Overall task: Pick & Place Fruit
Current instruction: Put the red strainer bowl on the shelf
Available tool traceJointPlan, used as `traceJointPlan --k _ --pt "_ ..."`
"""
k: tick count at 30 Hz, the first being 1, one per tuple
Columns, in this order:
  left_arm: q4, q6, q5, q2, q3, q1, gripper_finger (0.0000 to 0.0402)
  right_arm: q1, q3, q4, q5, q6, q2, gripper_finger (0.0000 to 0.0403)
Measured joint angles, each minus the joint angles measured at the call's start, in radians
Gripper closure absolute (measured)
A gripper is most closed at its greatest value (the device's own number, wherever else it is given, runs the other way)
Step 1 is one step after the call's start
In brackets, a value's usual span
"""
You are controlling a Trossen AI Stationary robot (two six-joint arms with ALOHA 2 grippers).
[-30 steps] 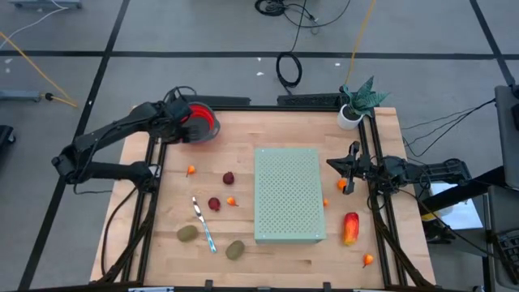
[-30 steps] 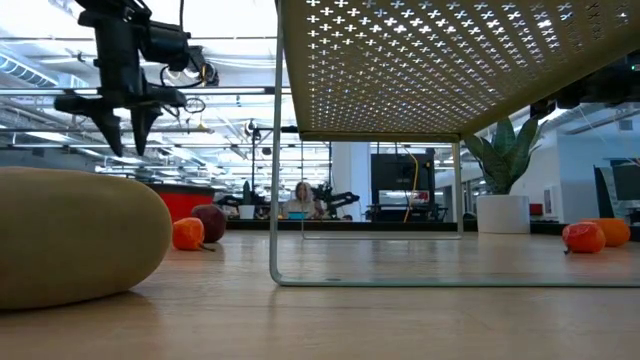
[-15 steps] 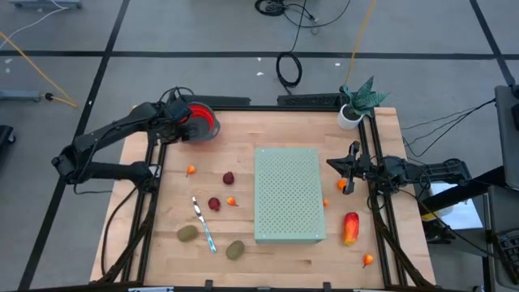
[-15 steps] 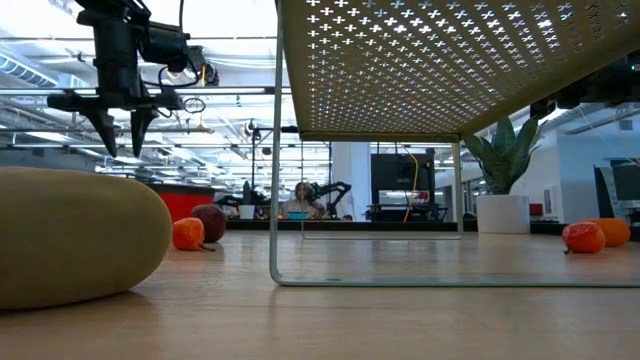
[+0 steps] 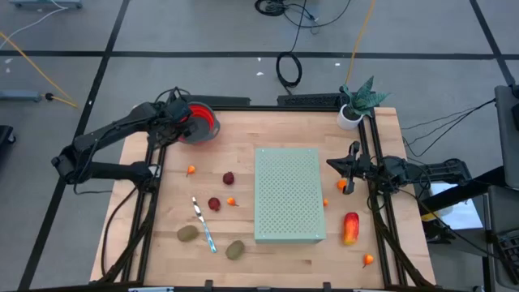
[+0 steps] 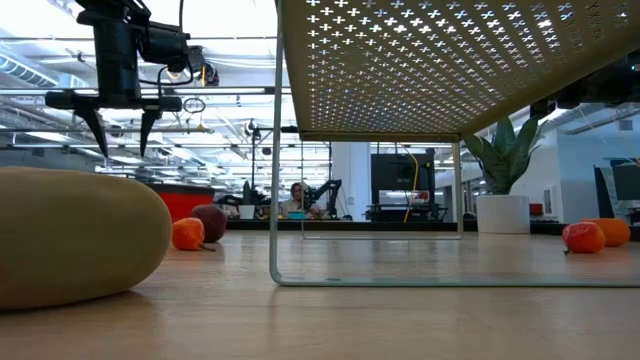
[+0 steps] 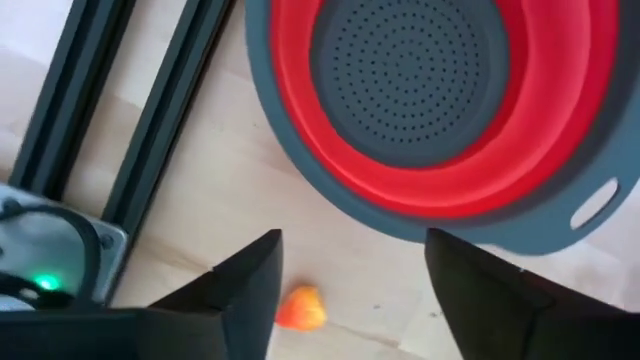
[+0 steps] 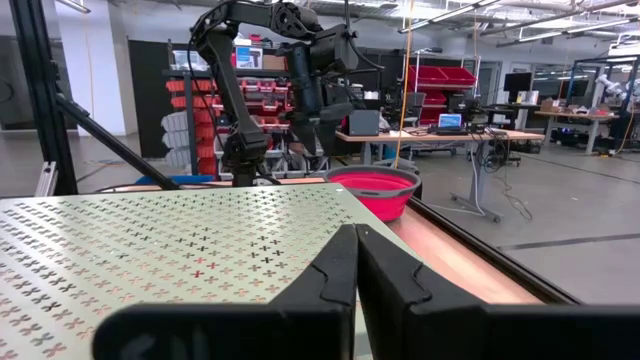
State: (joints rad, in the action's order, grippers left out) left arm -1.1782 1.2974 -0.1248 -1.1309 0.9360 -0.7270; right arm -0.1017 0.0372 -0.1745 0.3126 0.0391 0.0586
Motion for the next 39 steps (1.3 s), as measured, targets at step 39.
traceJointPlan --k 39 --pt "0.327 0.363 -0.165 -0.063 -0.268 0.02 0.0124 0.0 0.0 0.0 0.0 0.003 0.0 0.0403"
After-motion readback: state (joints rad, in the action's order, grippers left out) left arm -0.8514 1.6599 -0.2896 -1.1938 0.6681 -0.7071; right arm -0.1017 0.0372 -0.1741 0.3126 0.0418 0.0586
